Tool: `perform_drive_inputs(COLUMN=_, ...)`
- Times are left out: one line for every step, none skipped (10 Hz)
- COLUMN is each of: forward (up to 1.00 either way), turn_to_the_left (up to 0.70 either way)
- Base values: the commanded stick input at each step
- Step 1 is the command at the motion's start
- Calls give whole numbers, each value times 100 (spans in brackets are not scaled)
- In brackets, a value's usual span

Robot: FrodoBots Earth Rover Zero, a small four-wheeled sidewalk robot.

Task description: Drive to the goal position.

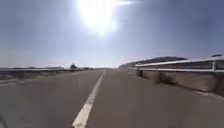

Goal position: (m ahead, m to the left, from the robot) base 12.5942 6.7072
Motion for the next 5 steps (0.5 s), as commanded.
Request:
perform_drive_inputs(forward=70, turn_to_the_left=0)
perform_drive_inputs(forward=70, turn_to_the_left=0)
perform_drive_inputs(forward=70, turn_to_the_left=0)
perform_drive_inputs(forward=70, turn_to_the_left=0)
perform_drive_inputs(forward=70, turn_to_the_left=0)
